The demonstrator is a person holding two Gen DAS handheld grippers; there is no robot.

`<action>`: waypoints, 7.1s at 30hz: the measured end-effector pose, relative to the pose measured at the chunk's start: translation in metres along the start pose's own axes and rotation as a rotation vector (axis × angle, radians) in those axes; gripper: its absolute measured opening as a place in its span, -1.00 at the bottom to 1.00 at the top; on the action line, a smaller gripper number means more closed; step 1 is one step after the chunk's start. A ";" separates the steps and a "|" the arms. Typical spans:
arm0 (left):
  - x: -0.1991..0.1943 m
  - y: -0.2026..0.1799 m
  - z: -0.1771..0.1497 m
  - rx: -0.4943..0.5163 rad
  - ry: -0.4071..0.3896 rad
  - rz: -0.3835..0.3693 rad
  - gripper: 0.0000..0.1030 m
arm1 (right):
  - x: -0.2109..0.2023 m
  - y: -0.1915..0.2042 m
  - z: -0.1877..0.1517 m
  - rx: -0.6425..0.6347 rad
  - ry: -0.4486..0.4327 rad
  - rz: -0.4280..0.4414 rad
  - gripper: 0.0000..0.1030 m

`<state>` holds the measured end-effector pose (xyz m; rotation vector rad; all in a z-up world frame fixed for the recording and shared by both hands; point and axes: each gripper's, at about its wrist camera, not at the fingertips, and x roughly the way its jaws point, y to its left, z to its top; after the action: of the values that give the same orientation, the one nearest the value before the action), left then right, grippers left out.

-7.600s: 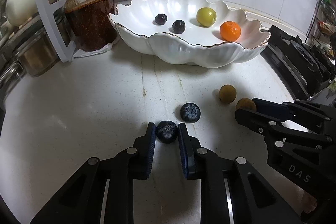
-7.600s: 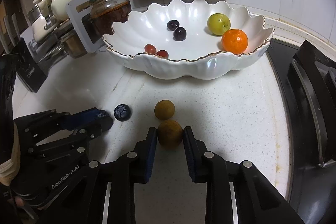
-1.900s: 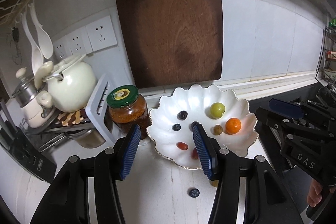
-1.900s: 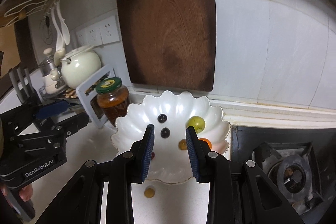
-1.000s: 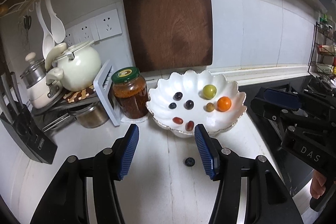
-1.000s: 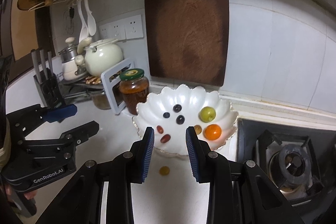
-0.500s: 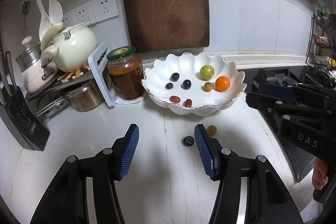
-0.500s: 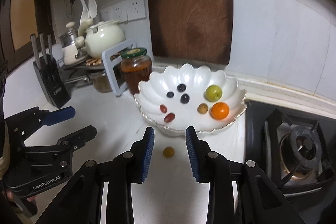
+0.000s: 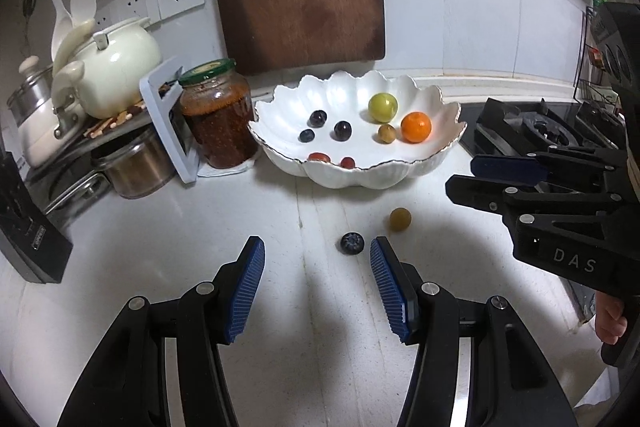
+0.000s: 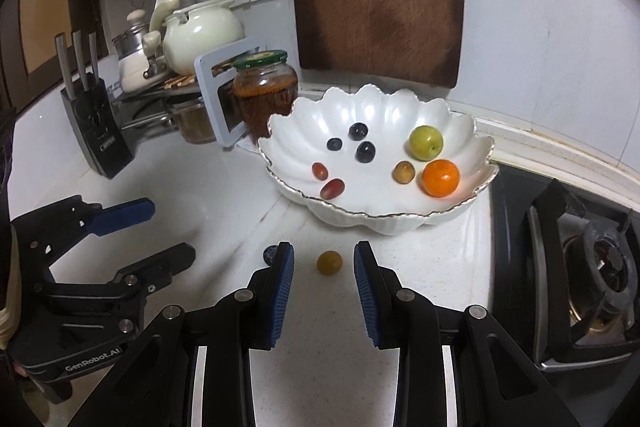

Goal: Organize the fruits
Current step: 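Withdraw both open tools from the bowl toward the last kumquat and blueberry, then grasp the kumquat with the right tool while the left tool grasps the blueberry, then carry the kumquat and blueberry up over the white bowl, then open both tools over the bowl to drop the kumquat and blueberry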

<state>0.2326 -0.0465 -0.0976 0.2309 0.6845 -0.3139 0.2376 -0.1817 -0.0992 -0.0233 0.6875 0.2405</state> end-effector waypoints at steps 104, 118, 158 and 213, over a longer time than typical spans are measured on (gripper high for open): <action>-0.023 -0.025 0.054 -0.103 -0.103 -0.121 -0.55 | -0.046 -0.031 0.016 0.068 -0.126 -0.027 -0.53; -0.036 -0.026 0.090 -0.094 -0.210 -0.076 -0.55 | -0.058 -0.044 0.041 0.086 -0.202 -0.038 -0.53; 0.081 0.018 0.156 -0.161 -0.007 -0.037 -0.55 | 0.046 -0.077 0.117 0.082 -0.069 -0.121 -0.53; 0.037 0.032 0.132 -0.119 -0.073 0.112 0.72 | 0.011 -0.070 0.090 0.178 -0.104 -0.233 0.50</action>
<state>0.3474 -0.0658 -0.0188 0.1426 0.6138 -0.1728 0.3185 -0.2386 -0.0403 0.0785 0.5949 -0.0437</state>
